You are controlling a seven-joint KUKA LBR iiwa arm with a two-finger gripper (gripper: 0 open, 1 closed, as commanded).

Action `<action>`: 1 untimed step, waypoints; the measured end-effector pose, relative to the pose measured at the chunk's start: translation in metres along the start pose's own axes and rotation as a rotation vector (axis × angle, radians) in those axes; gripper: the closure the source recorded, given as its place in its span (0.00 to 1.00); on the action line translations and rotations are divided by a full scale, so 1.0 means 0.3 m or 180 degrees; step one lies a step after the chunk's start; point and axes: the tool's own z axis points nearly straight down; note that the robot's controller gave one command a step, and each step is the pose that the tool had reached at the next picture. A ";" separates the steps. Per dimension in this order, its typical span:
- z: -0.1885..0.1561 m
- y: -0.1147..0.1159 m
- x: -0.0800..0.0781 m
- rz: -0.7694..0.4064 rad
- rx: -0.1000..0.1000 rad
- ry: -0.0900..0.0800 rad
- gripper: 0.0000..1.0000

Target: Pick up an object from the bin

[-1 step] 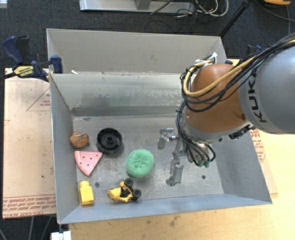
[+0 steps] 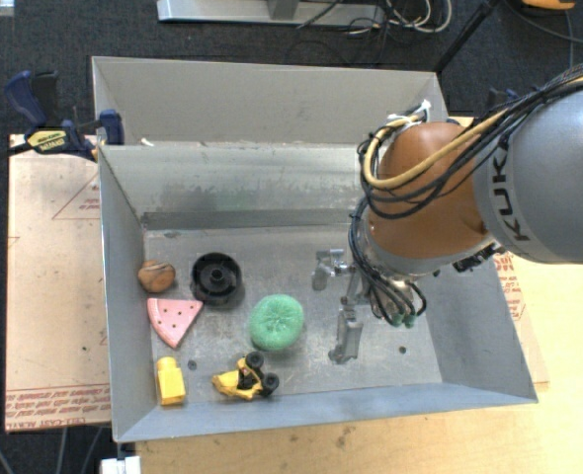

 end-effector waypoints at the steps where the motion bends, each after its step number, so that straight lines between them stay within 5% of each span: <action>1: 0.003 0.003 -0.007 0.0004 0.0001 -0.0005 0.00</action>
Offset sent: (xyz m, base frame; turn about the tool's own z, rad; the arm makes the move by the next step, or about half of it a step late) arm -0.0167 0.0058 0.0228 0.1214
